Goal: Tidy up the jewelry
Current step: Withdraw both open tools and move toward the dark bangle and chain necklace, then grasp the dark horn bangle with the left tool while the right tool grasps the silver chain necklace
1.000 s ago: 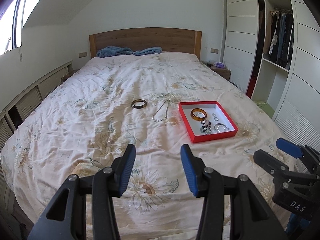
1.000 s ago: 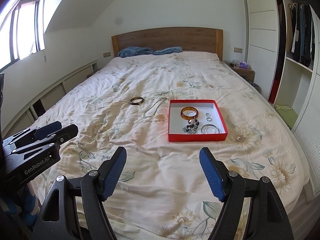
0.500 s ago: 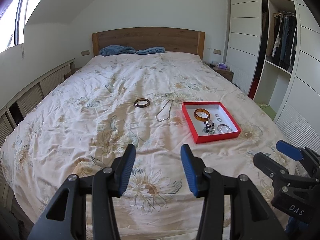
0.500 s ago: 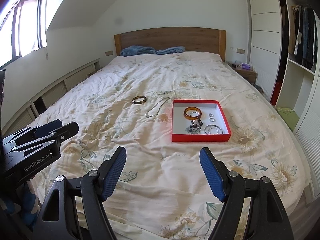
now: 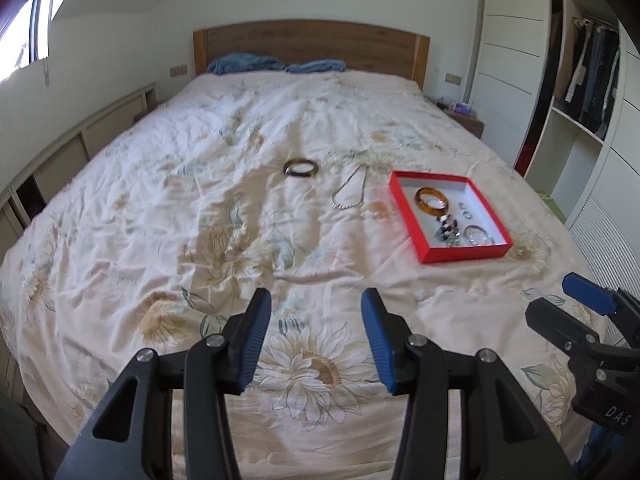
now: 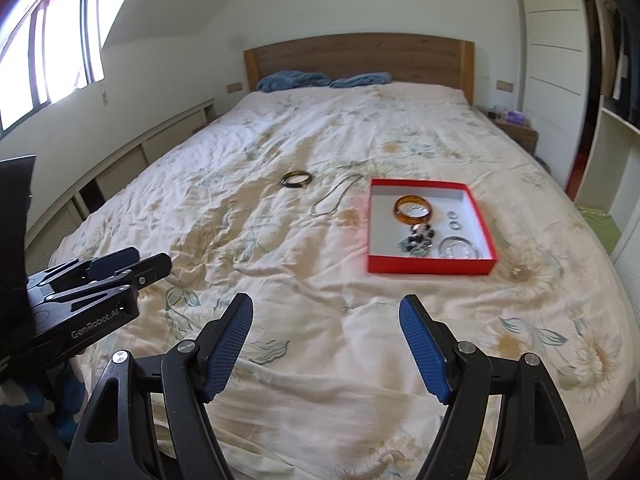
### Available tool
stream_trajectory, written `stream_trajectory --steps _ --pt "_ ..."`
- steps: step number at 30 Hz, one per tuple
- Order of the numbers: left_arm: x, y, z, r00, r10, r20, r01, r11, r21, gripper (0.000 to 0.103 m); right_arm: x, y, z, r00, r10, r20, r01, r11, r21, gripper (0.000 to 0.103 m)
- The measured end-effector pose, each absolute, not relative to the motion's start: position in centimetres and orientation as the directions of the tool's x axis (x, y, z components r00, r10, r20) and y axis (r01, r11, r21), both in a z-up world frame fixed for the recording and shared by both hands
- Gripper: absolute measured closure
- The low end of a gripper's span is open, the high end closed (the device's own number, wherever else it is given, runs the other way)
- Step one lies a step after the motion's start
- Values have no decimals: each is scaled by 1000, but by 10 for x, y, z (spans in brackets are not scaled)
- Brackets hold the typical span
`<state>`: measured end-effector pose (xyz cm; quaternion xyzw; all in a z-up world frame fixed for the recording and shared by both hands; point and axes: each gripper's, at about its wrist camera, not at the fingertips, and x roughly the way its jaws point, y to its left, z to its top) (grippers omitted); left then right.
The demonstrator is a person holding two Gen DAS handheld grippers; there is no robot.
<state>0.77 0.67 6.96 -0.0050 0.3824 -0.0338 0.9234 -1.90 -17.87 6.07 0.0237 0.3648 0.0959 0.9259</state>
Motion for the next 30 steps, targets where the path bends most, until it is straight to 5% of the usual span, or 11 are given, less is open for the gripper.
stream_trajectory --steps 22,30 --pt "213 65 2 590 -70 -804 -46 992 -120 58 223 -148 9 547 362 -755 -253 931 263 40" --pt "329 67 -27 566 -126 -815 -32 984 -174 58 340 -141 -28 505 294 -812 -193 955 226 40"
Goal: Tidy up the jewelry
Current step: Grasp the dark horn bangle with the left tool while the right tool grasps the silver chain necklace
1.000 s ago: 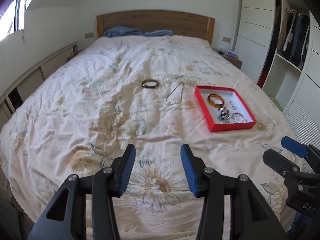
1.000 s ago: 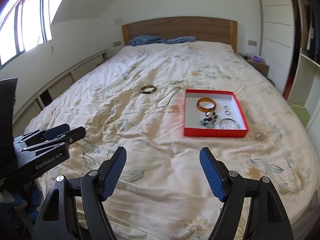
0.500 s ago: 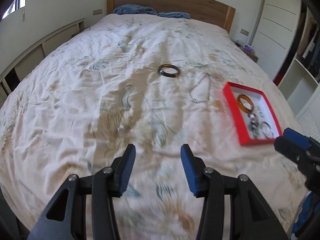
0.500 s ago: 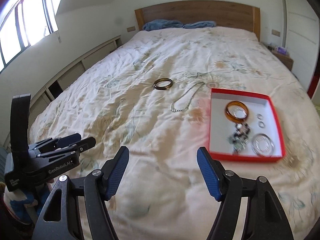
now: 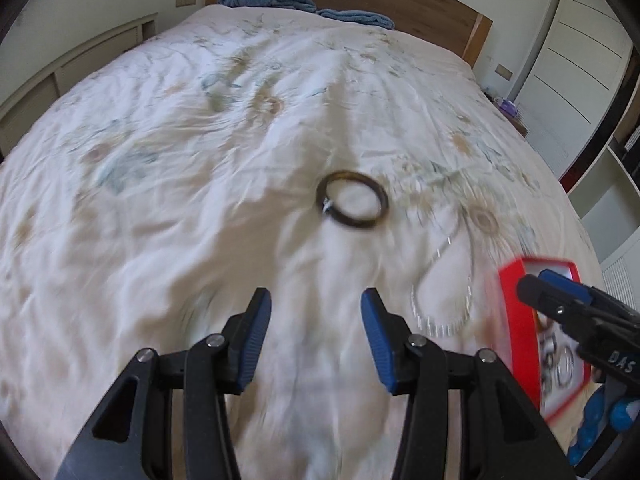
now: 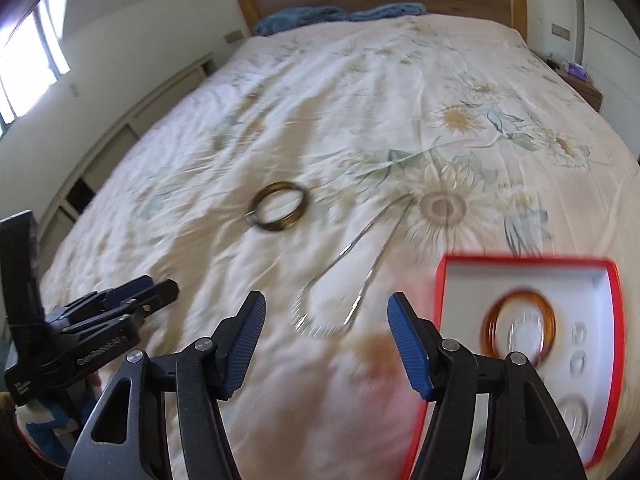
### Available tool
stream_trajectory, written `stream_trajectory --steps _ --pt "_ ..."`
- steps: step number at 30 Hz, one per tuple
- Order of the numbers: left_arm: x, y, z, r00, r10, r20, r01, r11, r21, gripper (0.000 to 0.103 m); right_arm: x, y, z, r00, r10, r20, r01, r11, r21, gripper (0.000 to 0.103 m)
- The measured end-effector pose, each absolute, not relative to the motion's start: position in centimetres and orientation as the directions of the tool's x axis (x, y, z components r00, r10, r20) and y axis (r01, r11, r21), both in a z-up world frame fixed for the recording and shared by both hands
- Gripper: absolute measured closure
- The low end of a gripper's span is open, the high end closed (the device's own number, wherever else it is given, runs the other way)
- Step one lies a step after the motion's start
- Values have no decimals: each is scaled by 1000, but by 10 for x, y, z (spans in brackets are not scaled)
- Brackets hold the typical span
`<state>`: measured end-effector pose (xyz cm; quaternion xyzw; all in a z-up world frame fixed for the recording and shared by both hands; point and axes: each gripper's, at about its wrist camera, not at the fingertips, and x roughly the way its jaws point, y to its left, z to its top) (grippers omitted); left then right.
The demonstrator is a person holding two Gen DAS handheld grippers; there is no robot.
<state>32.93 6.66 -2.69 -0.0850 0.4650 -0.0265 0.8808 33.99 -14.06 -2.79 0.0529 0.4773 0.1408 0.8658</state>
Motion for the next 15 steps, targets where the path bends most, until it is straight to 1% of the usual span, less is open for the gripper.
stream_trajectory --steps 5,12,15 --pt "385 58 -46 548 -145 -824 -23 982 -188 58 398 -144 -53 456 251 -854 -154 967 202 40" --pt "436 50 -70 512 -129 -849 -33 985 -170 58 448 -150 -84 378 225 -898 -110 974 198 40" --pt "449 50 -84 474 -121 -872 -51 985 -164 58 463 -151 -94 337 223 -915 -107 974 198 47"
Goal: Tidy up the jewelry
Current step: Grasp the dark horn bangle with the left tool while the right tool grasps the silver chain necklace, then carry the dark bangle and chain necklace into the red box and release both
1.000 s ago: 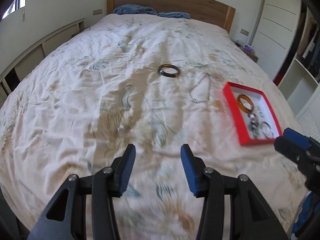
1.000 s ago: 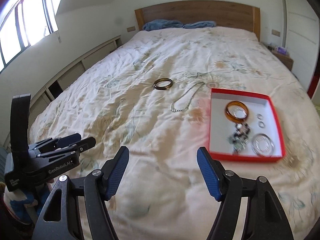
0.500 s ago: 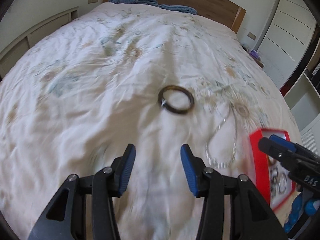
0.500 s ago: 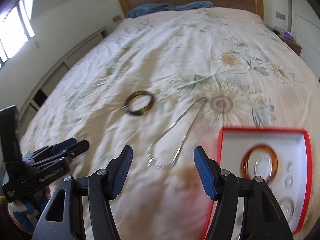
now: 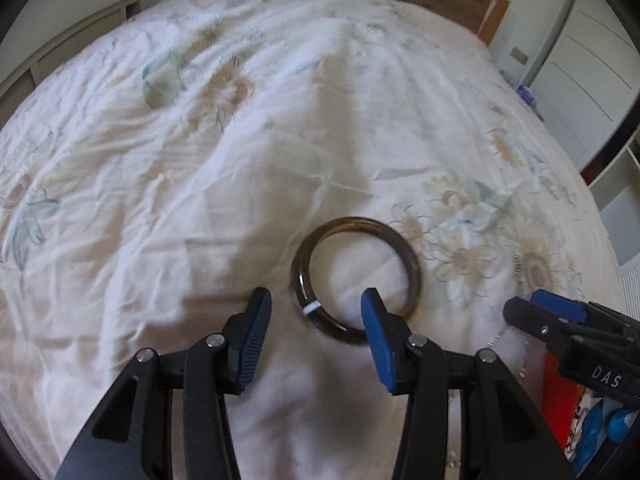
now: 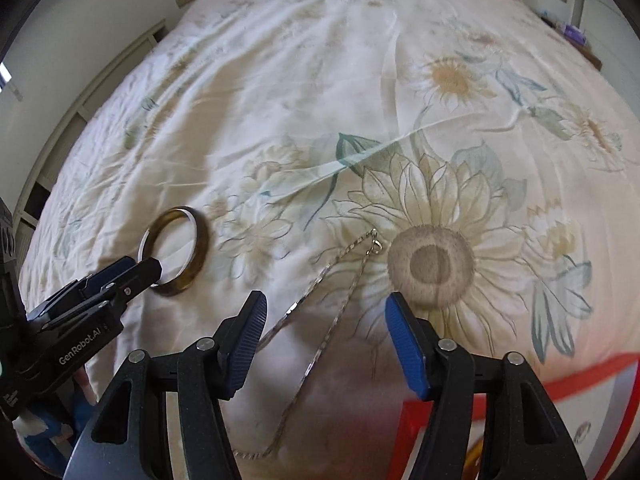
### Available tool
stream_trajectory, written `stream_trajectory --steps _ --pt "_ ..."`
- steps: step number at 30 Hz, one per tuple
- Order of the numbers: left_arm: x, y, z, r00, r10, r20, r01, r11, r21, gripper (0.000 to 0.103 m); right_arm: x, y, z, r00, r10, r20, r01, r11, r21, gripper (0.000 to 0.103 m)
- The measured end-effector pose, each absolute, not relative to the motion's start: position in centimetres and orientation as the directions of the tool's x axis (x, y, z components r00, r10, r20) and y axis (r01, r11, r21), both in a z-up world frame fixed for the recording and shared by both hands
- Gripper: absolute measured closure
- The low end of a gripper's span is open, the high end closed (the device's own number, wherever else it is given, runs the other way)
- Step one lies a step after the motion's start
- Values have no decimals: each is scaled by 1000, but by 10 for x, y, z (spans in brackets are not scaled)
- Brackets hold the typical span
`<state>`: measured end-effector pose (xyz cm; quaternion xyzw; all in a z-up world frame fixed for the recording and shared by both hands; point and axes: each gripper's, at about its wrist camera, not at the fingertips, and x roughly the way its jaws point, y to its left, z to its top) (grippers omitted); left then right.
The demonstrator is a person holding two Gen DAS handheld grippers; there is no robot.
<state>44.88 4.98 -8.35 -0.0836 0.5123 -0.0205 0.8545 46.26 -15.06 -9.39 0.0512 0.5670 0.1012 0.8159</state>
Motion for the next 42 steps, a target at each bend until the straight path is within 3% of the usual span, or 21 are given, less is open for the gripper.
stream_trajectory --steps 5,9,14,28,42 --pt "457 47 -98 451 -126 -884 -56 984 -169 59 475 -152 -107 283 252 -925 -116 967 228 67" --pt "460 49 -101 466 -157 -871 -56 977 -206 83 474 -148 -106 291 272 -918 -156 960 235 83" --pt "454 50 -97 495 -152 -856 -45 979 -200 93 464 -150 -99 327 304 -895 -173 950 260 98" --pt "401 59 -70 514 -119 -849 -65 982 -177 94 416 -150 -59 396 390 -831 -232 918 321 99" --pt "295 71 5 565 -127 -815 -49 981 -187 94 324 -146 24 468 407 -785 -251 913 323 99"
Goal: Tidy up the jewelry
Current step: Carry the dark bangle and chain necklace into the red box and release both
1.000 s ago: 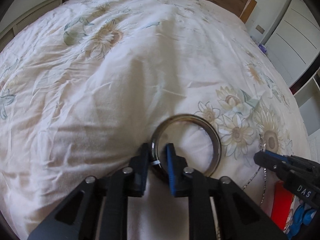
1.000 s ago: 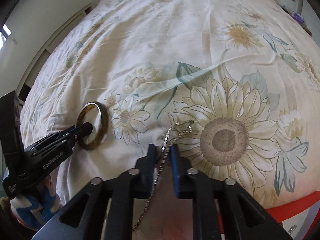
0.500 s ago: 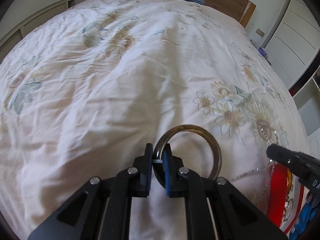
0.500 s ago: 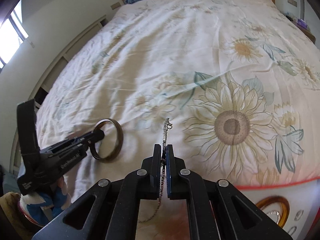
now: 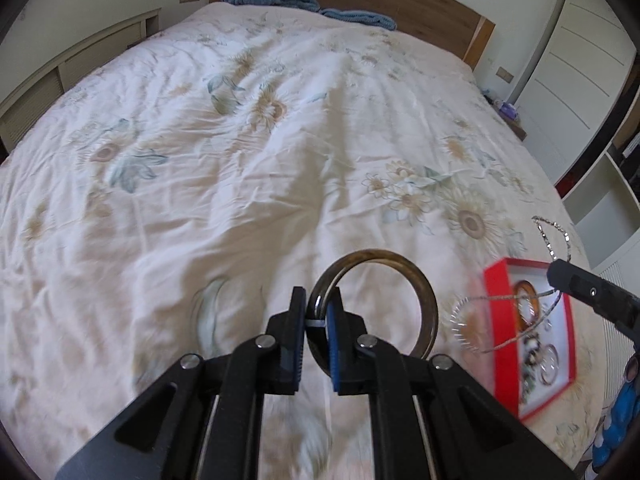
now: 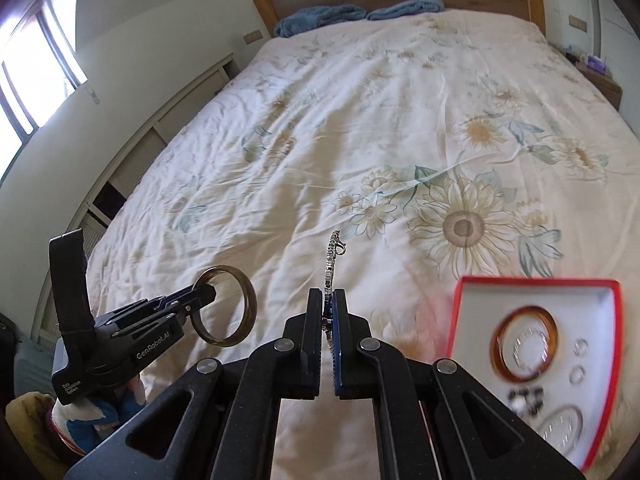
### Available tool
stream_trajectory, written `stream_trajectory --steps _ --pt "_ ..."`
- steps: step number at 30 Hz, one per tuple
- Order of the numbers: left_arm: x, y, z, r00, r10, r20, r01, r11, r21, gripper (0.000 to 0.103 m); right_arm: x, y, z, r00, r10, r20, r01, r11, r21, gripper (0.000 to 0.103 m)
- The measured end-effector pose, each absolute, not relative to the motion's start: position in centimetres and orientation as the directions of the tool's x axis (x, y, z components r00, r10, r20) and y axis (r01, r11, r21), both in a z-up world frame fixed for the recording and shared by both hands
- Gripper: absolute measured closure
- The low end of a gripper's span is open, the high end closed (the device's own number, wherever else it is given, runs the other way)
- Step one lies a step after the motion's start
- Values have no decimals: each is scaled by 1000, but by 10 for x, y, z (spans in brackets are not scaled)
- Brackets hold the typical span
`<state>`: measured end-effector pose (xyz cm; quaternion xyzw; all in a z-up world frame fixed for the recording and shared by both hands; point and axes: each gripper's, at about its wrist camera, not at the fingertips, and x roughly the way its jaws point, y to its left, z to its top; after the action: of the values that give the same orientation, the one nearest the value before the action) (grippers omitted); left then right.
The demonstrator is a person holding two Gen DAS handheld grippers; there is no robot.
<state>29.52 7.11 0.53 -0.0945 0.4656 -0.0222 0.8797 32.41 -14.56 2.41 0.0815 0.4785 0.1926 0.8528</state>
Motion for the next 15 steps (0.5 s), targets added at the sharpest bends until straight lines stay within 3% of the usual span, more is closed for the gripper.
stream_trajectory --steps 15 --pt "183 49 84 651 -156 -743 4 979 -202 94 200 -199 110 609 338 -718 -206 941 269 99"
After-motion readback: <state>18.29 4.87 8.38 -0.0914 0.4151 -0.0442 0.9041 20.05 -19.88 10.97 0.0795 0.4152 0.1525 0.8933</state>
